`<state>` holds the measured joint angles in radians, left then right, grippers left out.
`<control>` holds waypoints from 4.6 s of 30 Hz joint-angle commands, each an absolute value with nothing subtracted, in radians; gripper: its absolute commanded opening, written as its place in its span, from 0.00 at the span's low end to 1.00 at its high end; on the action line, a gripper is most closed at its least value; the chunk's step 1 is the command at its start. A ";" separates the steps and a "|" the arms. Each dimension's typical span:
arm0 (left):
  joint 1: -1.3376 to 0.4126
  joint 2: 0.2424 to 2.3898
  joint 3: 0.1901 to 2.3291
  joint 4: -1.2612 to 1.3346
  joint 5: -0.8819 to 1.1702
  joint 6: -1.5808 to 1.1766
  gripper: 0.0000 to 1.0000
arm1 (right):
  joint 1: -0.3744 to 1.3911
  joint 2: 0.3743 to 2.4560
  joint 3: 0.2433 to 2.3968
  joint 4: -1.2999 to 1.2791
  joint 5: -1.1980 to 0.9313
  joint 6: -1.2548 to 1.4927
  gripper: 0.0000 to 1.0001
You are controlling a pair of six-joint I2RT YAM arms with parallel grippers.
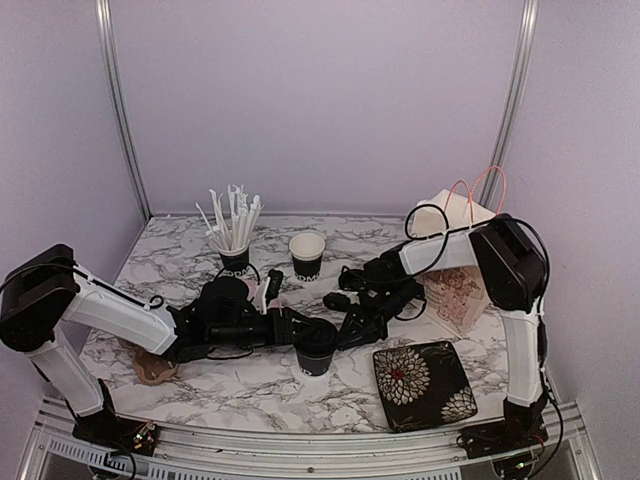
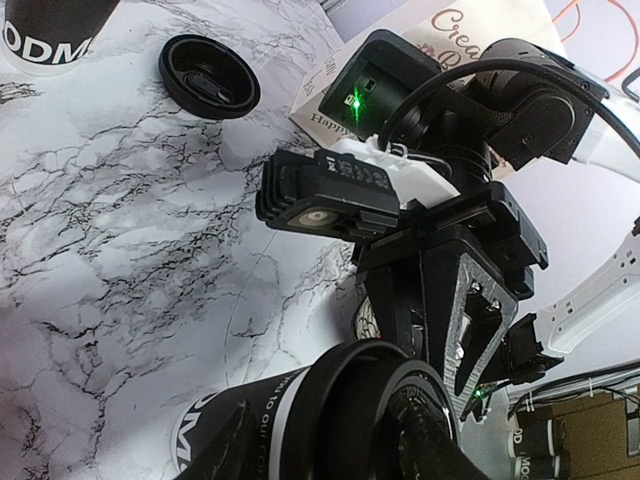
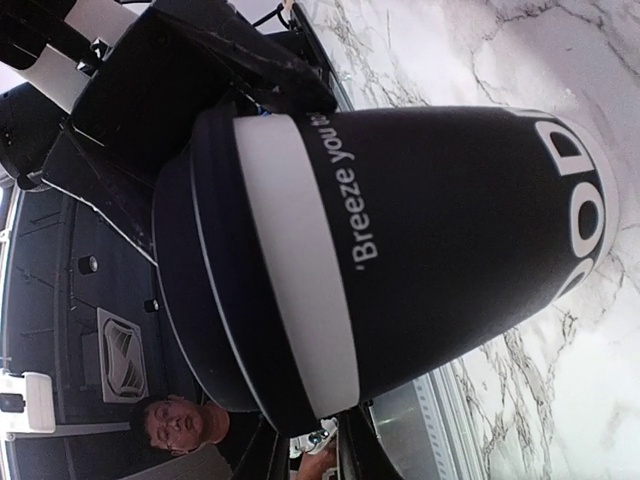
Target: Pack the takeout coffee
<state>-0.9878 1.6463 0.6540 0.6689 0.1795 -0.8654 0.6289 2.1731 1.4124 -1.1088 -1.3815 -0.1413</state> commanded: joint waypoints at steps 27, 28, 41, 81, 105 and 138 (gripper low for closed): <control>-0.999 1.718 0.592 0.403 0.191 -0.839 0.49 | 0.645 2.157 1.563 -1.053 -1.031 -0.309 0.24; -0.999 1.716 0.587 0.401 0.184 -0.844 0.49 | 0.652 2.164 1.557 -1.074 -1.039 -0.328 0.24; -0.999 1.696 0.559 0.373 0.135 -0.867 0.49 | 0.647 2.105 1.492 -1.121 -1.036 -0.357 0.38; -1.020 1.710 0.544 0.373 0.118 -0.868 0.49 | 0.720 2.220 1.385 -0.828 -0.605 -0.137 0.10; -1.022 1.403 0.623 0.299 -0.037 -0.809 0.82 | 0.675 2.003 1.710 -1.063 -0.888 -0.392 0.41; -1.013 1.252 0.541 0.233 0.087 -0.987 0.52 | 0.963 1.936 1.680 -0.903 -0.431 -0.767 0.75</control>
<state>-1.0172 1.2362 0.5289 0.1806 0.0681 -0.9901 0.9554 1.9125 1.6714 -0.9199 -0.4519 -0.7525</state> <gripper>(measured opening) 0.527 0.751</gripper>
